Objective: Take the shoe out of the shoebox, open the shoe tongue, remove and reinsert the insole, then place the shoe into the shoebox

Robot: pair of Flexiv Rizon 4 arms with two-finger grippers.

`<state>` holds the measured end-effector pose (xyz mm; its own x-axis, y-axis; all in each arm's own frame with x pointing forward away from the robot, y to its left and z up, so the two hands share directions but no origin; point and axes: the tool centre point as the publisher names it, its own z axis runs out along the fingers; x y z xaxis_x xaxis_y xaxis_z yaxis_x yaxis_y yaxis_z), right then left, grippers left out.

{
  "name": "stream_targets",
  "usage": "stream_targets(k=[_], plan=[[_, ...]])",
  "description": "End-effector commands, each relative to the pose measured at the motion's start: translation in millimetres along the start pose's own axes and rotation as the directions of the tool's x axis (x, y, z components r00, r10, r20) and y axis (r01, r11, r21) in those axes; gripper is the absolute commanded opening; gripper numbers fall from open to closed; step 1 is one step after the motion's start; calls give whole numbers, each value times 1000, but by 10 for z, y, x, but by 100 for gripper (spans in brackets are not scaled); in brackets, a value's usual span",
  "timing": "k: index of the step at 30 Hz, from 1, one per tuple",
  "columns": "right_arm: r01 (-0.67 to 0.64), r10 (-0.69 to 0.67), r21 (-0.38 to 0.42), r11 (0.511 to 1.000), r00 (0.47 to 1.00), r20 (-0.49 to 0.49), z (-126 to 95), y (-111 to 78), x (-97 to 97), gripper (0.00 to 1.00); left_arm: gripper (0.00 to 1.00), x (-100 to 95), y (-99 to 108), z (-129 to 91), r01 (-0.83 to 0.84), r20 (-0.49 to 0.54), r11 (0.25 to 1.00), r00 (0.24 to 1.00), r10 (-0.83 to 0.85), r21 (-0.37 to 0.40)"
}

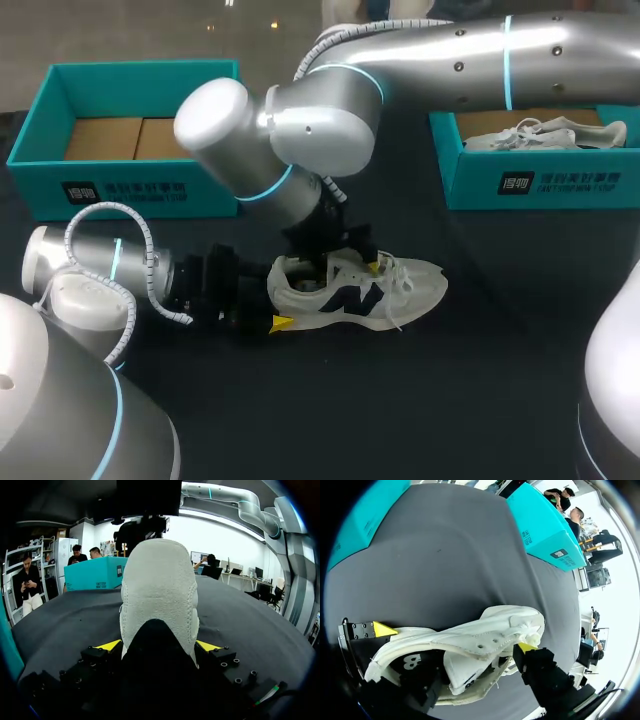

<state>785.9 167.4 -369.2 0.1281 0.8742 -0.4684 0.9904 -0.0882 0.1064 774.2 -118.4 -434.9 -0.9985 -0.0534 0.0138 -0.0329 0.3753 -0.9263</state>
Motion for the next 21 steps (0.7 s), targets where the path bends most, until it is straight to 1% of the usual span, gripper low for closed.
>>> stream_targets(k=[1, 6, 8, 12, 15, 19, 21], plan=[[-24, 24, -4, 1000, 999, -21, -27, -19, -144, 0, 0, 8, 49, 32, 1, -1, 1000, 1000, -1, -2], [-61, 61, 9, 998, 997, -42, -105, -31, -296, 0, 0, 8, 49, 32, 1, -1, 1000, 1000, -1, -2], [-76, 76, 10, 997, 996, -36, -128, -43, -365, 0, 0, 8, 49, 32, 1, -1, 1000, 1000, -1, -2], [-117, 118, 15, 993, 992, -47, -137, -62, -540, 0, 0, 8, 49, 32, 1, -1, 1000, 1000, -1, -2], [-134, 134, 16, 991, 990, -50, -180, -44, -610, 0, 0, 8, 49, 32, 1, -1, 1000, 1000, -1, -2], [-132, 133, 18, 991, 990, -56, -225, -22, -608, 0, 0, 8, 49, 32, 1, -1, 1000, 1000, -1, -2], [-123, 123, 17, 992, 991, -61, -249, -24, -568, 24, 0, 8, 49, 32, 1, -1, 1000, 1000, -1, -2]])
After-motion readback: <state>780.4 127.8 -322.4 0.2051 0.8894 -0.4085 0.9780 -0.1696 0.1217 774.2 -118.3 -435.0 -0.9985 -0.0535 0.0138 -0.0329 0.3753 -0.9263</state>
